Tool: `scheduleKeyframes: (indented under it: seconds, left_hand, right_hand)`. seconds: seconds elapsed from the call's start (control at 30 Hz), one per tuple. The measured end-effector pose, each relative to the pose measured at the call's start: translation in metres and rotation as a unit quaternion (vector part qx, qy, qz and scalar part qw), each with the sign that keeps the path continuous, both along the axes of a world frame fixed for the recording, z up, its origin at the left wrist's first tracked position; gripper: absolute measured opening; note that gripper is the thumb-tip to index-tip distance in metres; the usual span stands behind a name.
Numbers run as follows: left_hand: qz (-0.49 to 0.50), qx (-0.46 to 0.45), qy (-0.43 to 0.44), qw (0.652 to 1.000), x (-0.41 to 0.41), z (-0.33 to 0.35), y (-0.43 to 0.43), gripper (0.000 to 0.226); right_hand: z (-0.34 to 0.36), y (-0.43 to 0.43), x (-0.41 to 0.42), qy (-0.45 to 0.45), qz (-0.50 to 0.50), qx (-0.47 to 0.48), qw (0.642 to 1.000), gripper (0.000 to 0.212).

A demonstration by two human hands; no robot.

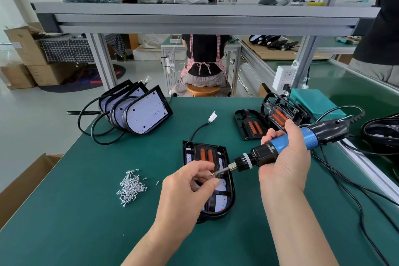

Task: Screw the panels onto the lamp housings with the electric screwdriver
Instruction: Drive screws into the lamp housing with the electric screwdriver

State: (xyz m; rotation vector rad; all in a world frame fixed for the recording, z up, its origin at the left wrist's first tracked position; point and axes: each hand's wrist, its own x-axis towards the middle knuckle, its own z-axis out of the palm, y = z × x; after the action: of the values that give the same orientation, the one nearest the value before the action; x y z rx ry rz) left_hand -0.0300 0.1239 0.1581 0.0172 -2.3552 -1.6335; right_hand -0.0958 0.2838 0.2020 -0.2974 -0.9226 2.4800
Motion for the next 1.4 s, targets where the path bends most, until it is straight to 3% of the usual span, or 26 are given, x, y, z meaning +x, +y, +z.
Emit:
scheduleKeyframes:
  seconds: [0.17, 0.23, 0.3, 0.4, 0.53, 0.87, 1.4]
  left_hand:
    - [0.111, -0.010, 0.039, 0.993, -0.018, 0.001, -0.019, 0.029]
    - [0.140, -0.013, -0.051, 0.989, -0.036, -0.006, -0.028, 0.044]
    - [0.106, -0.014, -0.159, 0.981, -0.053, -0.016, -0.033, 0.061]
    - [0.027, 0.044, -0.225, 0.973, -0.065, -0.031, -0.035, 0.057]
    - [-0.023, 0.091, -0.224, 0.970, -0.070, -0.040, -0.038, 0.061]
    - [-0.038, 0.123, -0.209, 0.969, -0.074, -0.049, -0.040, 0.062]
    - [-0.046, 0.157, -0.192, 0.968, -0.073, -0.047, -0.036, 0.058]
  right_hand:
    - [0.008, 0.010, -0.014, -0.025, -0.026, 0.027, 0.999, 0.045]
    - [0.012, 0.014, -0.027, -0.023, -0.045, 0.007, 0.999, 0.029]
    - [0.015, 0.016, -0.044, -0.016, -0.061, 0.003, 0.998, 0.021]
    - [0.016, 0.017, -0.068, 0.009, -0.078, 0.055, 0.995, 0.019]
    - [0.014, 0.009, -0.093, 0.024, -0.067, 0.117, 0.991, 0.023]
    - [-0.001, -0.019, -0.121, 0.025, 0.031, 0.229, 0.973, 0.021]
    - [-0.008, -0.026, -0.131, 0.062, 0.097, 0.260, 0.959, 0.023]
